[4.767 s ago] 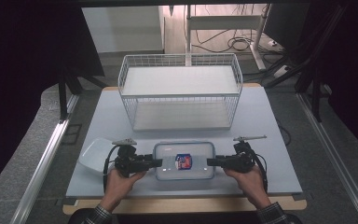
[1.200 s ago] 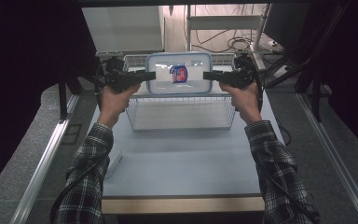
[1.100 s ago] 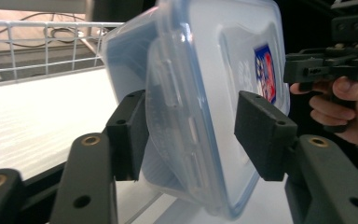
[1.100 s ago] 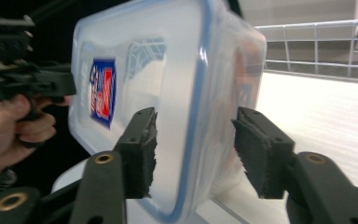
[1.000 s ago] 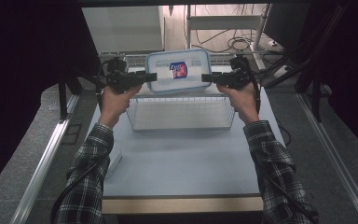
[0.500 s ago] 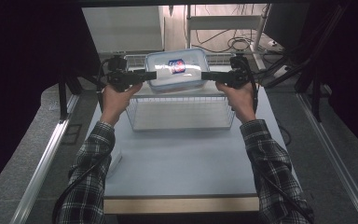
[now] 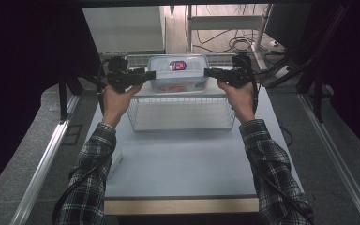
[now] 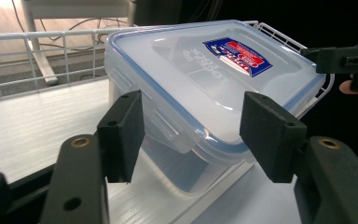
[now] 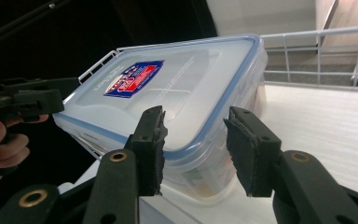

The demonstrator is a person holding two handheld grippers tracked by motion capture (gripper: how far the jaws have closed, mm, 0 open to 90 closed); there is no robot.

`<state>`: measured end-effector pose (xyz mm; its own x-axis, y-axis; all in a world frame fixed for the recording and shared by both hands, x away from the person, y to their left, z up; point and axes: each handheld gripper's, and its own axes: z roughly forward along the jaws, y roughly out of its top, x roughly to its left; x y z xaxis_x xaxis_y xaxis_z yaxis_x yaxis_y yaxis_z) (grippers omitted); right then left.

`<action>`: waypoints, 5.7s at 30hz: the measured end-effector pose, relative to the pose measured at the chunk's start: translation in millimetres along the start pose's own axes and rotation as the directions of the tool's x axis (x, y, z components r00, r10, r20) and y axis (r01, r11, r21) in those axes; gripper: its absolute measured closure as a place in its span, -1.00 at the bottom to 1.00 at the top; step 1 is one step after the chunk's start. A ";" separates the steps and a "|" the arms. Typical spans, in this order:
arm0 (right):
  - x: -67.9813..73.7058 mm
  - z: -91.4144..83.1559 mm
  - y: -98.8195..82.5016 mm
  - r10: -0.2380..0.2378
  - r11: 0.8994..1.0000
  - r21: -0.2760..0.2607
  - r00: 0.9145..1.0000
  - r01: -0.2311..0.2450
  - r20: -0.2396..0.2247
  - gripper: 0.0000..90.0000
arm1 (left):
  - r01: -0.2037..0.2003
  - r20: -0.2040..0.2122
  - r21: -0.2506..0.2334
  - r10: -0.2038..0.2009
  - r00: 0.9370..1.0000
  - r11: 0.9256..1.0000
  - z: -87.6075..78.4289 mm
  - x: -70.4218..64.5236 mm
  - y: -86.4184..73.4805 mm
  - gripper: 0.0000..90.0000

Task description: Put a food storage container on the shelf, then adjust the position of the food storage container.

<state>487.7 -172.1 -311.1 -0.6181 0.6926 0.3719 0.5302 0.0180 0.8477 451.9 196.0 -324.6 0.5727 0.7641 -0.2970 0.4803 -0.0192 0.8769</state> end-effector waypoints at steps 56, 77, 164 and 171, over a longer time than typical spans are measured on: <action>55.1 -27.9 -92.6 -0.363 0.921 0.117 0.927 0.372 -0.091 -0.19 | -0.248 0.107 0.167 0.232 0.967 0.954 -18.2 -54.0 -102.8 -0.35; 47.7 -48.3 -147.9 -0.408 0.901 0.113 0.906 0.419 -0.112 -0.86 | -0.265 0.075 0.183 0.255 0.964 0.947 -35.8 -73.6 -170.5 -0.83; 23.9 -57.9 -255.8 -0.367 0.891 0.261 0.928 0.372 -0.072 -0.92 | 0.070 -0.547 0.198 0.051 0.835 0.978 -147.8 74.9 -254.0 1.00; 24.6 -56.9 -256.7 -0.372 0.887 0.267 0.925 0.378 -0.073 -0.92 | 0.083 -0.519 0.199 0.033 0.854 0.977 -146.4 68.8 -254.3 1.00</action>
<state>303.4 -200.7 -498.0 -0.8115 0.5817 0.0562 0.3918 0.4701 0.7909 271.9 347.8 -512.7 0.1601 0.9867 -0.0289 0.6487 -0.0831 0.7565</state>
